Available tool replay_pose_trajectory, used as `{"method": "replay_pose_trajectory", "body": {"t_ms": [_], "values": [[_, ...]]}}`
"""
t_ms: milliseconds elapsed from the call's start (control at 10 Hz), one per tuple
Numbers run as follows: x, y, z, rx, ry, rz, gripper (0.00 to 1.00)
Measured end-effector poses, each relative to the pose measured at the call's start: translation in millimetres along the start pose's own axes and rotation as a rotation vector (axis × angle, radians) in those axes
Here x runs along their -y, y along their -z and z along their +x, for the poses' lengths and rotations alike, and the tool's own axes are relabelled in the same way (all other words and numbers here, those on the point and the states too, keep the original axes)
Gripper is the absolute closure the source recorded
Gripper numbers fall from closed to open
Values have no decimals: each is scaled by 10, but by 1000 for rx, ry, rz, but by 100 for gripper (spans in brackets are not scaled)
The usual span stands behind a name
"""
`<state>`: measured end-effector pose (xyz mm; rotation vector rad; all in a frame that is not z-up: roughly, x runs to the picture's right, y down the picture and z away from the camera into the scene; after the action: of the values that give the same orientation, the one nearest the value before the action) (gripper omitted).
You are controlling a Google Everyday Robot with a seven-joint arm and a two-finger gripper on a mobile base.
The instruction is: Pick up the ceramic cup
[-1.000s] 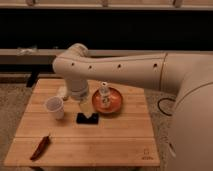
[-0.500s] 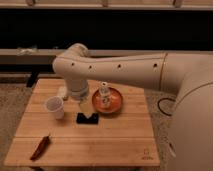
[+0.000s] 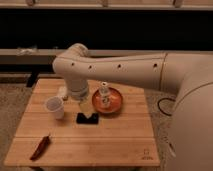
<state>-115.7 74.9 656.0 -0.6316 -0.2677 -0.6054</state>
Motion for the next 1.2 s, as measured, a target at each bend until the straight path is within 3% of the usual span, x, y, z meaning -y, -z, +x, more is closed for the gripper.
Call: {"method": "replay_pose_trajectory", "body": {"t_ms": [300, 800, 1200], "values": [[22, 1, -23, 1, 26, 8, 20], [599, -180, -596, 9, 207, 40, 20], [869, -596, -926, 24, 286, -9, 20]]}}
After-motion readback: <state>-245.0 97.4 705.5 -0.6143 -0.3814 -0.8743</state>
